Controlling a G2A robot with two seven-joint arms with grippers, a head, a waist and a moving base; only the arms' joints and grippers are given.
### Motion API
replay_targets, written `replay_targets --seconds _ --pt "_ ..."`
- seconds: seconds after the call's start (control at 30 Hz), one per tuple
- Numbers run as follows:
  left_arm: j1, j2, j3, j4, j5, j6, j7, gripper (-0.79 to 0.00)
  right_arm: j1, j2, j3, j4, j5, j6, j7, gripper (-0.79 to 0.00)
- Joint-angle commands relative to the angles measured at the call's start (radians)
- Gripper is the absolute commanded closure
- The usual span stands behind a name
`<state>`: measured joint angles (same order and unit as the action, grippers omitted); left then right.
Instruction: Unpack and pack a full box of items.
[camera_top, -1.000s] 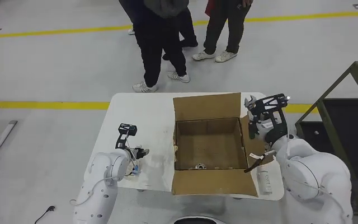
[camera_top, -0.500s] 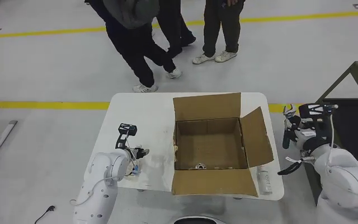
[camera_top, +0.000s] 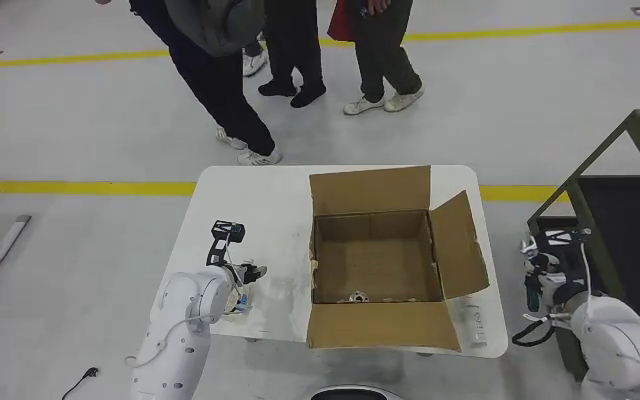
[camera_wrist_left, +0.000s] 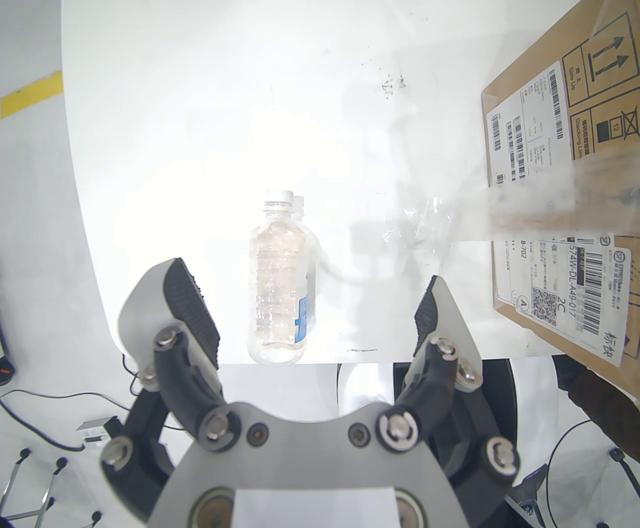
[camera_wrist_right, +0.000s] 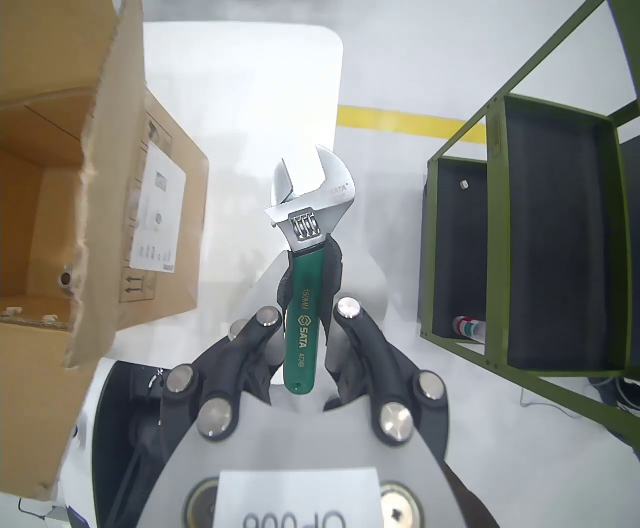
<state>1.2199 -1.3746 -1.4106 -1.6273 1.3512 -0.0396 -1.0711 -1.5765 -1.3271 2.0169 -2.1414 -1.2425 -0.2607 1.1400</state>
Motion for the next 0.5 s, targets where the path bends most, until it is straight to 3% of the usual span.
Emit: replay_targets --seconds 0.0,0.47 --pt "0.000 0.000 0.000 0.000 0.000 0.000 0.000 -0.785 -0.015 0.002 -0.010 0.023 -0.018 -0.004 -0.013 0.000" --pt "0.000 0.000 0.000 0.000 0.000 0.000 0.000 -0.785 -0.045 0.011 -0.151 0.222 -0.186 -0.001 -0.121 0.000"
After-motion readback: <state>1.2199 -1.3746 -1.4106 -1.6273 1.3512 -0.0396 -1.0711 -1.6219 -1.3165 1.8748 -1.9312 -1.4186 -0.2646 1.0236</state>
